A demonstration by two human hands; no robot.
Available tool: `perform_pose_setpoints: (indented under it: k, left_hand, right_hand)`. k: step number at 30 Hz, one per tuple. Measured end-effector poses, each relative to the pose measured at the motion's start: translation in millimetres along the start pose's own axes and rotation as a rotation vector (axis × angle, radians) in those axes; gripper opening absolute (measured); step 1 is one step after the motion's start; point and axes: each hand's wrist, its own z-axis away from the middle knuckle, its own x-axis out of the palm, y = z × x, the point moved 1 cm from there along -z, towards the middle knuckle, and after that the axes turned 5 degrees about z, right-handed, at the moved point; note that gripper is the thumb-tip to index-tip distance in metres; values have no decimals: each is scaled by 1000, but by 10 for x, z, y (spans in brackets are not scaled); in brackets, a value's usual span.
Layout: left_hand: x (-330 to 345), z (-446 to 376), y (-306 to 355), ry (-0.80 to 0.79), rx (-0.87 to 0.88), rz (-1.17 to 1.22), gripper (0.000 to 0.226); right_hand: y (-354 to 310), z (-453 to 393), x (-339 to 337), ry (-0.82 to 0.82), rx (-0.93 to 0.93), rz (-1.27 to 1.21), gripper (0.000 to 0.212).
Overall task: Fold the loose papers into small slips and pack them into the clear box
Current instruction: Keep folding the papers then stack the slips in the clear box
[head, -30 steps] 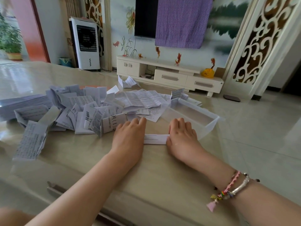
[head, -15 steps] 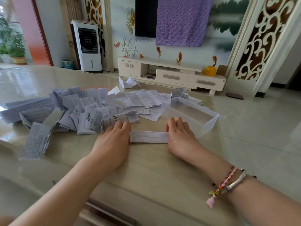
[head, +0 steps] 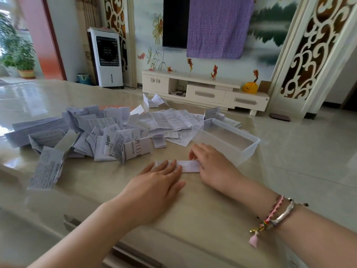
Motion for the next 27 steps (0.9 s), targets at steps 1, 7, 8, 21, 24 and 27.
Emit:
perform_pose_setpoints:
  k: [1,7,8,21,24,27]
  left_hand:
    - [-4,3,-11,-8,-5,10,93]
    - [-31,33,-60,-73,-22,92,71]
    - [-37,37,-70,-71,-22,95,75]
    - [-88,121,-165,-34,-46,139,94]
    - [-88,128,-221,13,-34,79,97]
    - [-133,165,-232,60,-70,-7,103]
  right_hand:
    - [38,22,-3,7,-35,-45,28]
    - [294,163,-94,-104,-168,-127,29]
    - [299,161,-113,-103,-187,-112,31]
    - [181,43,-84,85,-441,219,29]
    - [199,33,-152,119,-410,71,25]
    - [172,68,-243,118,-331,-136,20]
